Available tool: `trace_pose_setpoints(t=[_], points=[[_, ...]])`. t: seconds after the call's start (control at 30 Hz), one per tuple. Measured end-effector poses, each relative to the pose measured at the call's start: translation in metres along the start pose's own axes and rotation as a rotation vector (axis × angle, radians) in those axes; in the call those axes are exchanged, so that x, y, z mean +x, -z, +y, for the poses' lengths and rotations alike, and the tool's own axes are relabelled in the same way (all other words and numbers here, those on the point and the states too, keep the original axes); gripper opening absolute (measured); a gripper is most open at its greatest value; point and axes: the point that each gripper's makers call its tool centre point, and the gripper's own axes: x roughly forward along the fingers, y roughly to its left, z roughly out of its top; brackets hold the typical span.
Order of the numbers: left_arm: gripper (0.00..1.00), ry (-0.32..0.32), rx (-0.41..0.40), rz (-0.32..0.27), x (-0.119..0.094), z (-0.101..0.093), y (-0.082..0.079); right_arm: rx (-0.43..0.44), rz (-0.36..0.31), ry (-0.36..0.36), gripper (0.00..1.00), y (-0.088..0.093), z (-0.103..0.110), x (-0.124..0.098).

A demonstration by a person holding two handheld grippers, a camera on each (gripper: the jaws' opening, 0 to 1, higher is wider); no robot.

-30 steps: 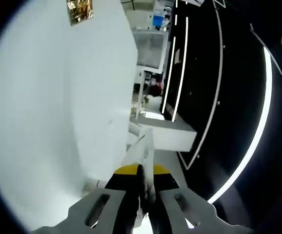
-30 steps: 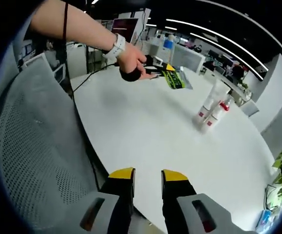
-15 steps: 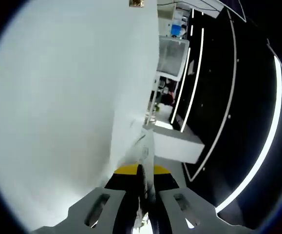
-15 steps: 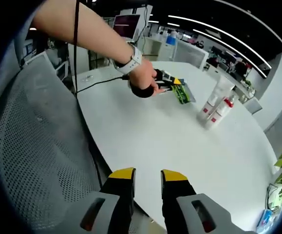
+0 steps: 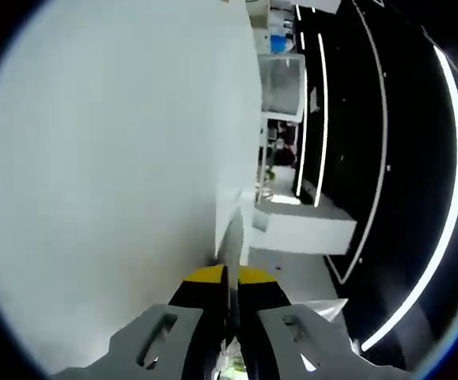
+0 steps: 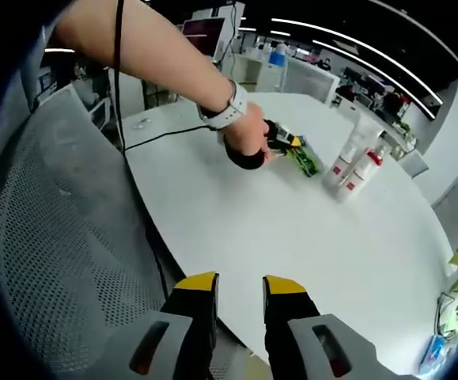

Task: Arrange the skincare products in the storage area until every visible bottle or jar stands upright without overlapping.

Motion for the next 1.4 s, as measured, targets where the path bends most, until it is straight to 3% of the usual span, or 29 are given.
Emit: trace_pose_setpoints(t=[0.13,0.27,0.4,0.5,0.63,0.8,0.93,1.1,1.4], points=[[0.0,0.012,0.072,-0.009,0.003,-0.008,0.002,0.002,-0.002,-0.002,0.16,0.0,0.0,0.0],[0.0,0.007,0.046,-0.055,0.004,-0.006,0.0,0.003,-0.004,-0.004,0.16,-0.001,0.0,0.0],[0.0,-0.002,0.081,0.002,0.009,-0.006,0.01,0.009,-0.019,0.007,0.16,-0.003,-0.002,-0.001],[0.0,-0.01,0.144,0.004,0.009,-0.012,0.009,0.01,-0.013,0.004,0.15,-0.002,-0.002,-0.001],[0.03,-0.011,0.236,0.05,0.01,-0.019,0.012,0.018,-0.026,0.01,0.14,-0.004,-0.003,-0.002],[0.13,-0.046,0.43,0.144,0.007,-0.018,0.02,0.015,-0.034,0.006,0.13,-0.005,-0.001,-0.002],[0.27,-0.069,0.528,0.135,0.004,-0.017,0.016,0.02,-0.037,0.006,0.13,-0.005,-0.002,-0.003],[0.35,-0.112,0.718,0.181,0.0,-0.011,0.013,0.017,-0.043,0.007,0.13,-0.006,-0.002,-0.003],[0.42,-0.132,0.834,0.194,-0.001,-0.008,0.003,0.021,-0.04,0.001,0.13,-0.006,-0.001,-0.002]])
